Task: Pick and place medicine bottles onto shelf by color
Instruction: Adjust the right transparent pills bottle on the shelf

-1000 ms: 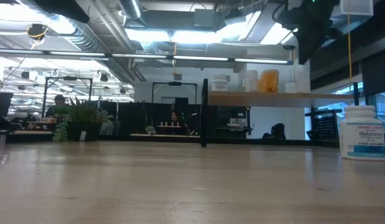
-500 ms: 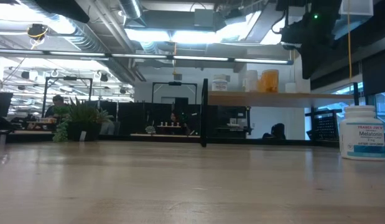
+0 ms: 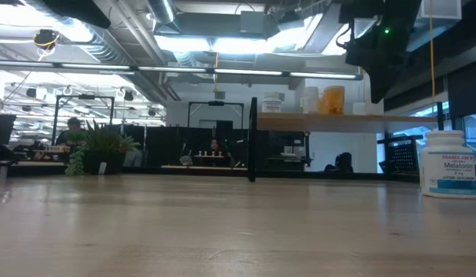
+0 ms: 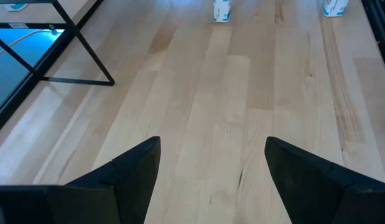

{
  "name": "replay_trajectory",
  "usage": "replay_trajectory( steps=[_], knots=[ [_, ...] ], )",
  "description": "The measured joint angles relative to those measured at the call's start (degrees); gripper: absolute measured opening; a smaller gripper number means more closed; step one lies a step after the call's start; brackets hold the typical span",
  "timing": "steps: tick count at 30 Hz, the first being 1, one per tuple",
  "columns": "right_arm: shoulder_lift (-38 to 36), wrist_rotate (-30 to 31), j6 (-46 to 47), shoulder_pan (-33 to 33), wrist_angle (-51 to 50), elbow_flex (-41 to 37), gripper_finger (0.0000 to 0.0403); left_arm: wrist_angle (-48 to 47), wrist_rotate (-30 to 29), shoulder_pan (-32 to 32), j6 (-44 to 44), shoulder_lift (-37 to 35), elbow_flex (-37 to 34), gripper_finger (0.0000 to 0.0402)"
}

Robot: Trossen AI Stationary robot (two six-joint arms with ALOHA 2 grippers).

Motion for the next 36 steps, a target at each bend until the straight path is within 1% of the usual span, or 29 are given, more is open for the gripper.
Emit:
replay_trajectory(
  steps=[7, 11, 16, 19, 24, 26, 28, 31, 36],
  knots=[
    [-0.01, 0.90, -0.59, -1.10, -0.11, 0.00, 0.0003, 0.00, 0.00, 0.00, -0.04, 0.00, 0.00, 0.0283],
    [-0.01, 2.83, -1.42, -1.13, -0.28, 0.00, 0.0003, 0.00, 0.00, 0.00, -0.10, 0.00, 0.00, 0.0283],
    [-0.01, 3.19, -1.91, -1.29, -0.36, 0.00, 0.0003, 0.00, 0.00, 0.00, -0.15, 0.00, 0.00, 0.0283],
    [-0.01, 4.40, -2.08, -1.29, -0.49, 0.00, 0.0003, 0.00, 0.00, 0.00, -0.15, 0.00, 0.00, 0.0283],
    [-0.01, 4.26, -2.62, -1.29, -0.62, 0.00, 0.0003, 0.02, 0.01, 0.00, -0.35, 0.00, 0.00, 0.0283],
    [-0.03, 2.51, -3.91, -1.15, -0.17, 0.06, 0.0003, 0.00, 0.00, 0.00, -0.36, 0.00, 0.00, 0.0283],
    [-0.20, 1.00, -4.17, -0.24, -0.21, 0.85, 0.0003, 0.02, 0.00, 0.00, -0.36, 0.00, 0.00, 0.0283],
    [-1.05, 1.33, -3.70, 1.52, -0.37, 3.49, 0.0002, 0.02, 0.00, 0.00, -0.37, 0.00, 0.00, 0.0283],
    [-3.71, 7.02, -0.84, 3.20, -1.98, 8.70, 0.0002, 0.02, 0.00, 0.00, -0.37, 0.00, 0.00, 0.0283]
  ],
)
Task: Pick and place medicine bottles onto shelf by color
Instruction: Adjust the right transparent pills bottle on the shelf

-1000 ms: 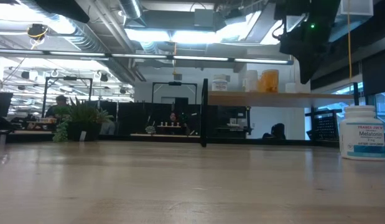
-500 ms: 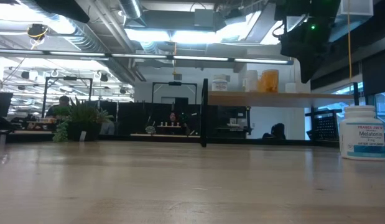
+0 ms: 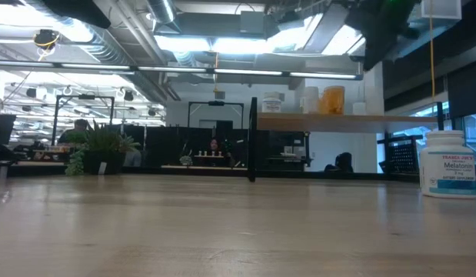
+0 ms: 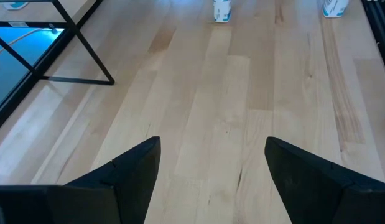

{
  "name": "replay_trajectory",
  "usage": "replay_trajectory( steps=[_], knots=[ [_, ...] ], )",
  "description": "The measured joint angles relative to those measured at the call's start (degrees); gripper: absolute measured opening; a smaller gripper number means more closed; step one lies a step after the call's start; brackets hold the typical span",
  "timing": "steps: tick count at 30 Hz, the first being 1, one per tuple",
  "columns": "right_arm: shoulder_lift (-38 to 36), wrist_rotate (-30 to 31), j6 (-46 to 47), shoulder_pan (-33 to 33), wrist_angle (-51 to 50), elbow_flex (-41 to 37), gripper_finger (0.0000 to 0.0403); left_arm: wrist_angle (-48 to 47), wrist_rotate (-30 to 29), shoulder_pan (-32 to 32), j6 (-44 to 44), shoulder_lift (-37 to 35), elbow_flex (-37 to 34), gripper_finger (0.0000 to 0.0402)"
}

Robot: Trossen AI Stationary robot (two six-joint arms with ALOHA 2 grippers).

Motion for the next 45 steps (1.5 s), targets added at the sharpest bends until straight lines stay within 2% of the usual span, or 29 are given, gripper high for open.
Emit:
replay_trajectory(
  steps=[5, 12, 21, 31, 45],
  knots=[
    [-1.41, 0.87, 6.87, -0.67, -6.71, 2.57, 0.0001, 0.02, 0.00, 0.00, 0.00, 0.00, 0.00, 0.0283],
    [-1.02, -0.64, 16.61, -5.39, -15.83, 2.65, 0.0001, 0.00, 0.00, 0.00, 0.02, 0.00, 0.00, 0.0283],
    [-0.98, -5.66, 16.25, -12.24, -14.43, -0.73, 0.0001, 0.00, 0.00, 0.00, 0.03, 0.00, 0.00, 0.0283],
    [0.15, -4.85, 12.42, -16.72, -5.17, -1.68, 0.0000, 0.00, 0.00, 0.00, 0.32, 0.00, 0.00, 0.0283],
    [5.57, -6.19, 11.81, -20.81, -5.80, -1.70, 0.0000, -0.02, -0.02, 0.00, 0.44, 0.00, 0.00, 0.0283]
  ],
)
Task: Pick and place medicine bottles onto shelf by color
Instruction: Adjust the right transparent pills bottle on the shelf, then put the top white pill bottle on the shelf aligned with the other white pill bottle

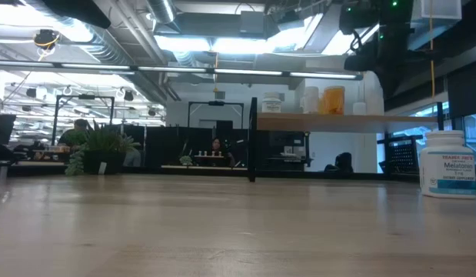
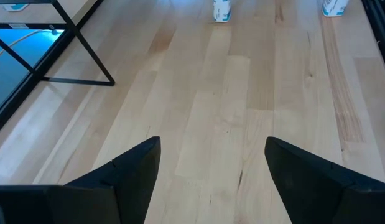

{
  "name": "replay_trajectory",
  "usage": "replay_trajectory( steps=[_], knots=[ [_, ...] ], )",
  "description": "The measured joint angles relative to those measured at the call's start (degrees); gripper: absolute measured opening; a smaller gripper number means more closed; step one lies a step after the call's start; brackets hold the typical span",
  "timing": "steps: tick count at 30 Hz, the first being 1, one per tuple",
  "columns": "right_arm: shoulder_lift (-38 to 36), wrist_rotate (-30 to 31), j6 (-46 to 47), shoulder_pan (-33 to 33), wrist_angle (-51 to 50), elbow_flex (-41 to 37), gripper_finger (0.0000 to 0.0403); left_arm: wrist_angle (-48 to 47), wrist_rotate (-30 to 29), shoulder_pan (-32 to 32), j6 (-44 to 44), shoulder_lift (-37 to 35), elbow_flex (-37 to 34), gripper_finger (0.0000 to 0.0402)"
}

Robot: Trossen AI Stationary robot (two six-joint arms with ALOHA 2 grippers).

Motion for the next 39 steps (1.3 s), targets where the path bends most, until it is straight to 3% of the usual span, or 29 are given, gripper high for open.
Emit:
replay_trajectory(
  steps=[23, 30, 35, 39],
  knots=[
    [0.69, -0.18, -5.93, -4.16, 6.98, -0.02, 0.0000, -0.02, 0.00, 0.00, 0.02, 0.00, 0.00, 0.0283],
    [0.08, 1.31, -12.13, -3.96, 7.03, 1.59, 0.0003, -0.04, 0.01, 0.00, 0.02, 0.00, 0.00, 0.0283],
    [-1.01, 1.05, -15.07, 1.46, 3.93, 8.61, 0.0002, -0.02, -0.33, 0.00, -0.02, 0.00, 0.00, 0.0283],
    [-1.03, 1.29, -12.73, 11.83, -3.95, 16.10, 0.0001, -0.04, -0.42, 0.00, 0.00, 0.00, 0.00, 0.0283]
  ],
)
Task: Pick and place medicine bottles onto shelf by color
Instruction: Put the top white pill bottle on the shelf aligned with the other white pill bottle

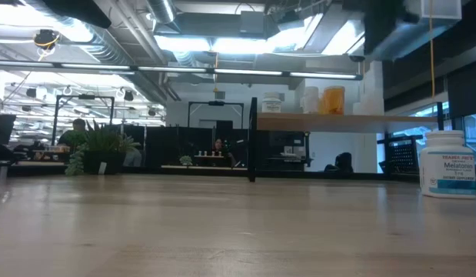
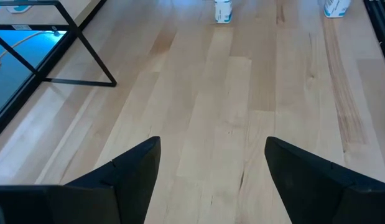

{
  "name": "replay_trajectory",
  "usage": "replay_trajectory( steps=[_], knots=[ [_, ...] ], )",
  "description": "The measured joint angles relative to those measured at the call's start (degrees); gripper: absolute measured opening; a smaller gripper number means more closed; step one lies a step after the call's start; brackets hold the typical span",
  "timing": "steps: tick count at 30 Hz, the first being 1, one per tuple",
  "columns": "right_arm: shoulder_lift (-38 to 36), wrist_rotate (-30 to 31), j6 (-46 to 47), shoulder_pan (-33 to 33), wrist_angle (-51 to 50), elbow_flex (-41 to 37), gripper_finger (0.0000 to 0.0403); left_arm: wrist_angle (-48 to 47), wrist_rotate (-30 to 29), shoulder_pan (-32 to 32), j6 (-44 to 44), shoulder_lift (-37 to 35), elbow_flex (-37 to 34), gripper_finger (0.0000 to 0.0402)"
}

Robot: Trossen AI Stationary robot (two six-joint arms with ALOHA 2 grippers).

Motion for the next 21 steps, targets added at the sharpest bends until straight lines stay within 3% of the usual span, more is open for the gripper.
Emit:
replay_trajectory(
  steps=[4, 13, 21],
  knots=[
    [-0.02, -0.11, 4.92, 13.10, -4.38, 4.18, 0.0001, 0.00, 0.00, -0.04, 0.01, 0.00, 0.00, 0.0283],
    [0.94, -5.04, 12.21, 41.51, -8.43, 4.42, 0.0000, 0.32, -0.11, -0.07, -0.04, 0.00, 0.00, 0.0283],
    [6.52, -13.02, 6.12, 55.69, -8.55, 4.42, 0.0005, 0.48, -0.11, -0.09, -0.02, 0.02, 0.00, 0.0283]
  ],
)
